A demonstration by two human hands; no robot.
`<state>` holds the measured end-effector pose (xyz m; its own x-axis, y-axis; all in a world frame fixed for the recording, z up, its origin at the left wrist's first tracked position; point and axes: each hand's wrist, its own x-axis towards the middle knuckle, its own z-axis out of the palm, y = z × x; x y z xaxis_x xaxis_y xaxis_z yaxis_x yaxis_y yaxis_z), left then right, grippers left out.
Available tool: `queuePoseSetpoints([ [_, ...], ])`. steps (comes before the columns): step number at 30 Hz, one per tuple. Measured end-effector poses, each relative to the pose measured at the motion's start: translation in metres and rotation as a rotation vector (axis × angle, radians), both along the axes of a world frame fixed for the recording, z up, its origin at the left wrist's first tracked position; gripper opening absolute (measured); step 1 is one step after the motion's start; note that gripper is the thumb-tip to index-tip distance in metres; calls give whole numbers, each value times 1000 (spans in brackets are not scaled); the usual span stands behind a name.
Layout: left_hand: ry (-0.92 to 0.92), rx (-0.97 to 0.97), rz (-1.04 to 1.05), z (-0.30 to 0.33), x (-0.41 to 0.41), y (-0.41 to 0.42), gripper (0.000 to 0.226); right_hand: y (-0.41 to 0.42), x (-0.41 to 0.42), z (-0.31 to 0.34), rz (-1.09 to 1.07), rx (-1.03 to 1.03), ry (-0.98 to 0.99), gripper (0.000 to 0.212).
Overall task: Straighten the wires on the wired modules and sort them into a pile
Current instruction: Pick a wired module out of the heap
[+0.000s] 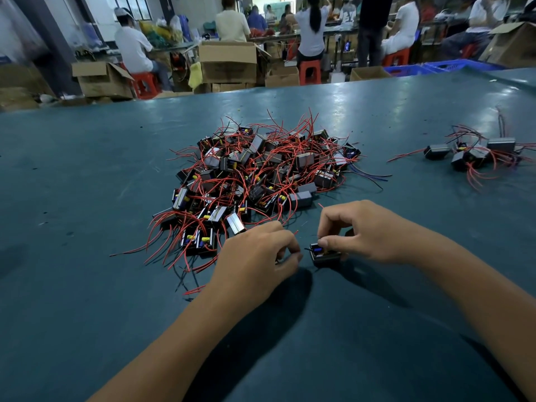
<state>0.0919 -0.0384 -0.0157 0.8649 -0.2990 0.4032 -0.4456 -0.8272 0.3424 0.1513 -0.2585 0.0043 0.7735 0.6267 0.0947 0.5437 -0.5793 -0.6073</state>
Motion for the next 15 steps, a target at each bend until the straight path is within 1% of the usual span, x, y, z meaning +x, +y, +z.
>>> queuePoseSetpoints([
  [4, -17, -29, 18, 1, 0, 2, 10, -3, 1, 2, -24, -43, -35, 12],
  [9, 23, 53, 38, -2, 3, 0, 20, -2, -4, 3, 22, -24, -79, 9],
  [11, 37, 80, 40, -2, 4, 1, 24, 0, -4, 4, 51, 12, -63, 11],
  [13, 38, 86, 36, -2, 5, 2, 26, -1, -3, 3, 56, 70, 1, 15],
  [15, 36, 88, 32, -1, 5, 3, 27, -1, -2, 0, 45, 73, 15, 18],
])
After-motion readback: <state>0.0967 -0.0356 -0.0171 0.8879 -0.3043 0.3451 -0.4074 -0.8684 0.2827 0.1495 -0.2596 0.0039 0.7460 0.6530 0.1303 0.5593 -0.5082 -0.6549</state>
